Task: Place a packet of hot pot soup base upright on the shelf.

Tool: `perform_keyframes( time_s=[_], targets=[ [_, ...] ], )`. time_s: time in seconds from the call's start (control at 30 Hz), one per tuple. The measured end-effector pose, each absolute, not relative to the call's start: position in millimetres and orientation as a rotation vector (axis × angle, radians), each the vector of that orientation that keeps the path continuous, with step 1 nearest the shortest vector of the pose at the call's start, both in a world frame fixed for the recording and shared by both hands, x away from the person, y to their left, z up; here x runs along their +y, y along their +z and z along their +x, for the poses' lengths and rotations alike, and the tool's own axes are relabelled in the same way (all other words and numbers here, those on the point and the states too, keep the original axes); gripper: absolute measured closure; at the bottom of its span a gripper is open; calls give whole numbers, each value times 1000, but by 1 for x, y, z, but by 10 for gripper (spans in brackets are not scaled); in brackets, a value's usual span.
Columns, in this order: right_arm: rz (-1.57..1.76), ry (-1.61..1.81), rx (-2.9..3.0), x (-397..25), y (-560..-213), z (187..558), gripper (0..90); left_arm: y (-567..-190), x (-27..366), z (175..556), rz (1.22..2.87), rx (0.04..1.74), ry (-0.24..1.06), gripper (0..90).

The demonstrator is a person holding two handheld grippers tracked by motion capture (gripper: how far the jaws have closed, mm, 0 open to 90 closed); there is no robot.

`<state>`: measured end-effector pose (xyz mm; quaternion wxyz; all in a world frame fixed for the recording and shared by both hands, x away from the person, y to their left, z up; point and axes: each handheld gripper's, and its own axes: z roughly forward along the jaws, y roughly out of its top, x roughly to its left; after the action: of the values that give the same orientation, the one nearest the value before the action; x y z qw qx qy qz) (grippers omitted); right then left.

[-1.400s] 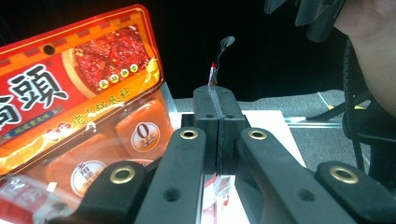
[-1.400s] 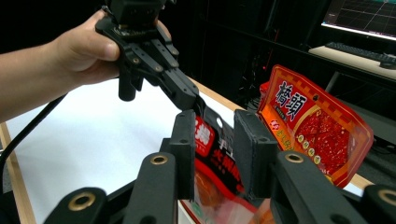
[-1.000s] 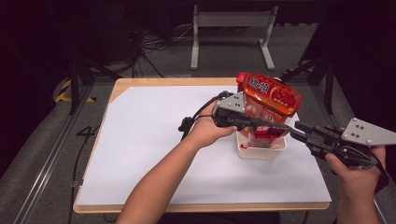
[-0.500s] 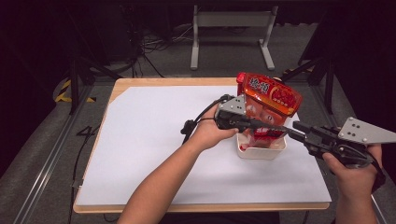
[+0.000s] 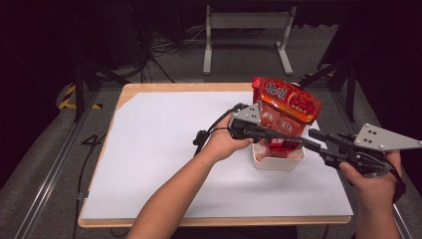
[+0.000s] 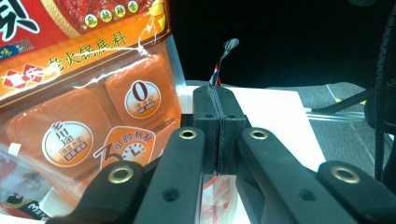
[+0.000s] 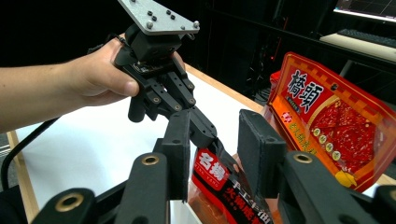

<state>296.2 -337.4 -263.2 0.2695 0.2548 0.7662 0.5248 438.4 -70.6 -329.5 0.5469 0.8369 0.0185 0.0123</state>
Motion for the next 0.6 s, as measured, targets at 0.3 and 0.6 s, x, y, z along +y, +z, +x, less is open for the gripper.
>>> perform_keyframes(
  time_s=[0.3, 0.6],
  targets=[
    [694, 1412, 2072, -336, -265, 299, 638, -330, -66, 442, 1913, 107, -26, 635],
    [694, 1412, 2081, -333, -267, 302, 631, -326, -62, 435, 1910, 120, 11, 455]
  ],
)
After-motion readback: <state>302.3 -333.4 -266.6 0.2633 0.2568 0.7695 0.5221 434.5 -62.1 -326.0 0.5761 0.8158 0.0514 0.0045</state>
